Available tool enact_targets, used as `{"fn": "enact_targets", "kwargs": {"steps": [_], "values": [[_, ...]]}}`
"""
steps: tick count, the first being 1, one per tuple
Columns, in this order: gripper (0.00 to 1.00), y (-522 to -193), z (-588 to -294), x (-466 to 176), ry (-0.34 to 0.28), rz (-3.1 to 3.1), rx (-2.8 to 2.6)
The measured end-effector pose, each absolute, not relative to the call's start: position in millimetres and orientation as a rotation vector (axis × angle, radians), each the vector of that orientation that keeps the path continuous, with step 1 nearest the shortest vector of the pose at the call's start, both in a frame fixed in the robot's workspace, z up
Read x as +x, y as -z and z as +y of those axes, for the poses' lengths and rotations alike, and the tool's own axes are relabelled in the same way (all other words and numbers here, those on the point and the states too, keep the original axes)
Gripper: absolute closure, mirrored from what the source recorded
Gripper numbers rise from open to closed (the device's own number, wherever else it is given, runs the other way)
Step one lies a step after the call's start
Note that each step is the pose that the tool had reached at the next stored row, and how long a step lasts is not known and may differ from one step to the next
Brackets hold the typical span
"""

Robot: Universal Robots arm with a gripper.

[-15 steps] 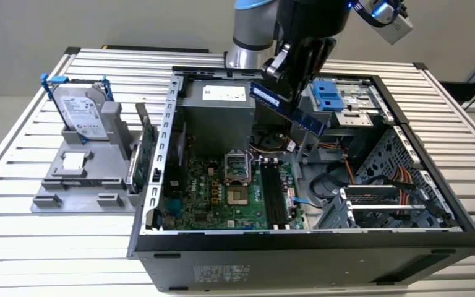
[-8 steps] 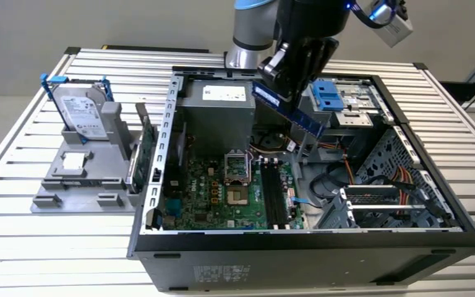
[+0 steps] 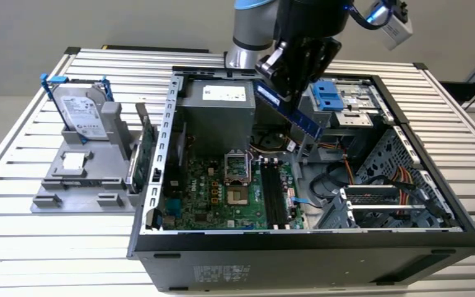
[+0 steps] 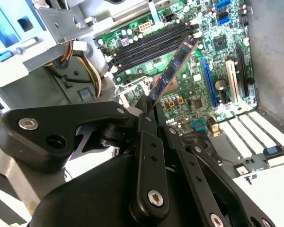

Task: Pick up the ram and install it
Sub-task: 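Pick up the ram and move it above insertion slot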

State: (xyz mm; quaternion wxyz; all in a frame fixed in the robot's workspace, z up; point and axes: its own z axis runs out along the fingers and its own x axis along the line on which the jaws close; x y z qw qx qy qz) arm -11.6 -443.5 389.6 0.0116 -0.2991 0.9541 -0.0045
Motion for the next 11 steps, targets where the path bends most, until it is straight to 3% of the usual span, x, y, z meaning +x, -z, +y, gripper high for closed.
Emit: {"fn": "enact_targets", "kwargs": {"steps": [11], "values": [[1.0,-389.6,-443.5,-11.3,0.016,3.024,-0.763]]}}
